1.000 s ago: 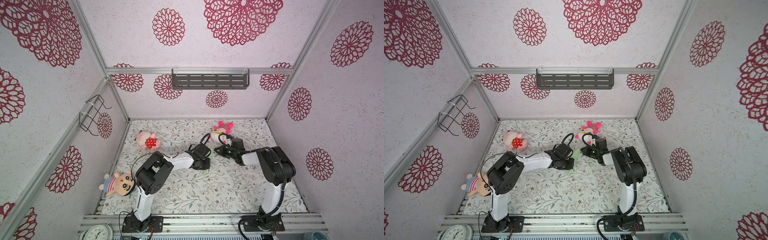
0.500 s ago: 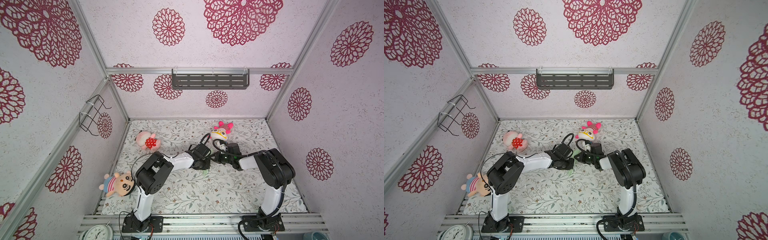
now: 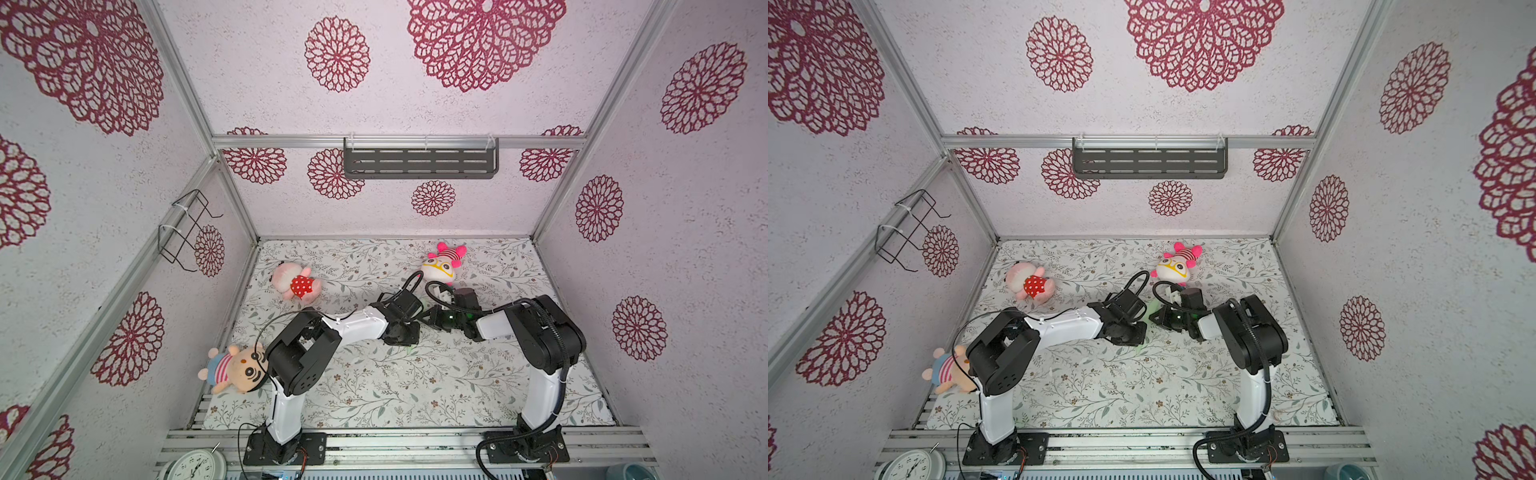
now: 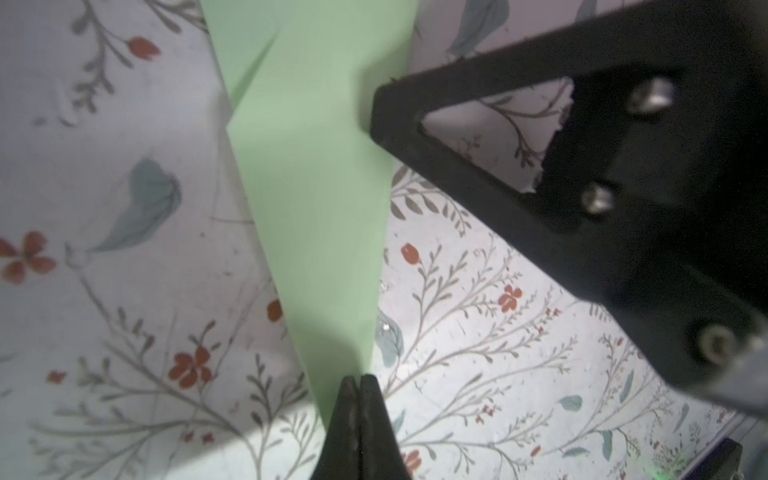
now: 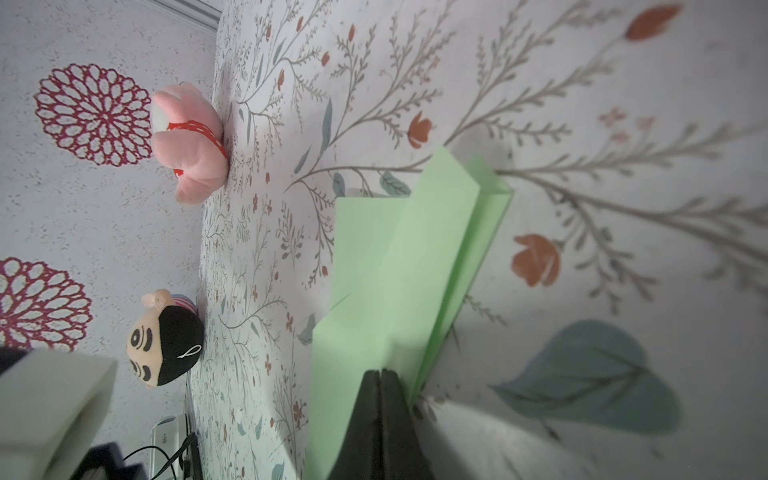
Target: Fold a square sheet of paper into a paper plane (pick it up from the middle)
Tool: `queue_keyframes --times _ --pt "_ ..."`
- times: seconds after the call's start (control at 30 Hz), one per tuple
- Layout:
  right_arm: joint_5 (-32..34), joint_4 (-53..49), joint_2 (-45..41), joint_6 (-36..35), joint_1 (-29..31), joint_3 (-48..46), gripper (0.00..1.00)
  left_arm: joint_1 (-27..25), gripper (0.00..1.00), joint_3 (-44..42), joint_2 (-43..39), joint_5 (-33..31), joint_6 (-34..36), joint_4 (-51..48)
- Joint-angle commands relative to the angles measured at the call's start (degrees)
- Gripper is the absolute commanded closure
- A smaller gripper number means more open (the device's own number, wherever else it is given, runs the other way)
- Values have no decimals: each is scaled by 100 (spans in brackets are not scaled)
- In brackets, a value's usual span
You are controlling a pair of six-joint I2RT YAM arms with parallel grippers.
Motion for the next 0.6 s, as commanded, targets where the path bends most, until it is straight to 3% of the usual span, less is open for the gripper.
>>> queue_keyframes --times 0.0,0.37,0.57 --pt "165 -198 81 67 -36 104 94 -120 97 -65 -147 -10 16 -290" --pt "148 -170 107 116 -32 131 94 -175 97 83 -90 -172 75 -439" --pt "139 -153 99 126 -32 100 94 -162 94 377 -226 -720 195 -537"
